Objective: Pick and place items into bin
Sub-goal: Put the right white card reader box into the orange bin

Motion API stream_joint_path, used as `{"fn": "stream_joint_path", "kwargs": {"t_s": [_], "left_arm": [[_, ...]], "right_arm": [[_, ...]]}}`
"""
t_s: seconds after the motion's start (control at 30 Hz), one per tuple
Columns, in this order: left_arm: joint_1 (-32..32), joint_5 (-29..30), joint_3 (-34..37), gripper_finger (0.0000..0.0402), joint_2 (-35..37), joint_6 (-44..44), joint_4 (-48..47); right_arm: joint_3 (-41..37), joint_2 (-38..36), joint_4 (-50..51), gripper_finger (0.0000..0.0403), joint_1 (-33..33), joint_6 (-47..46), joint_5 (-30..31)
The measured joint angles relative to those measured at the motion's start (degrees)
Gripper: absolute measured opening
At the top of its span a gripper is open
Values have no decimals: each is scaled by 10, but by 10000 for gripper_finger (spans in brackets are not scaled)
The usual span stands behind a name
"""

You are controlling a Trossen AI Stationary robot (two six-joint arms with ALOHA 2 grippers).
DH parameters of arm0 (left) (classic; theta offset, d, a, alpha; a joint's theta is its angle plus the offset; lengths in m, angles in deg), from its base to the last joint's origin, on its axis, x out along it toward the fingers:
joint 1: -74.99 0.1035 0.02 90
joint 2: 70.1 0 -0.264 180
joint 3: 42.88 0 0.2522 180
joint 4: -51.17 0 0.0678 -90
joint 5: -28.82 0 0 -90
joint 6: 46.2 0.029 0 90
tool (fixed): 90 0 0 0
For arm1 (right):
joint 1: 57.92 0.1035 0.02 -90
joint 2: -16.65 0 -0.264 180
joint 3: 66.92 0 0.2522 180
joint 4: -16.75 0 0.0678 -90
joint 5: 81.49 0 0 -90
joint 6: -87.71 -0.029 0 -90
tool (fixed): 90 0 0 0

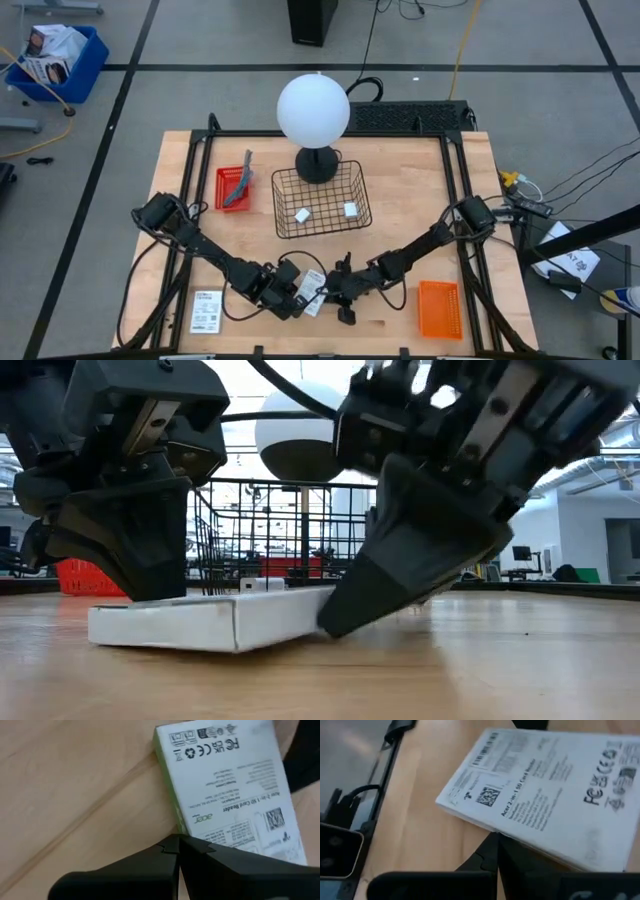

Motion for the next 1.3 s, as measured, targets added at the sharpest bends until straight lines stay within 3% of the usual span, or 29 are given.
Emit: {"fn": "stream_joint_path", "kwargs": {"t_s": [0.63,0.8,1.03,1.3], "left_arm": [[-17,25,1,7,-3,-16,29],[-18,14,-1,7,-5,-11,82],[-17,49,-1,7,-5,37,131],[-13,49,0,7,-5,43,133]], "right_arm": [[3,-15,-54,0,18,55,68],[3,-13,-58,0,12,66,98],[3,-13,-3,0,10,51,95],[2,-12,-13,0,18,51,96]]}}
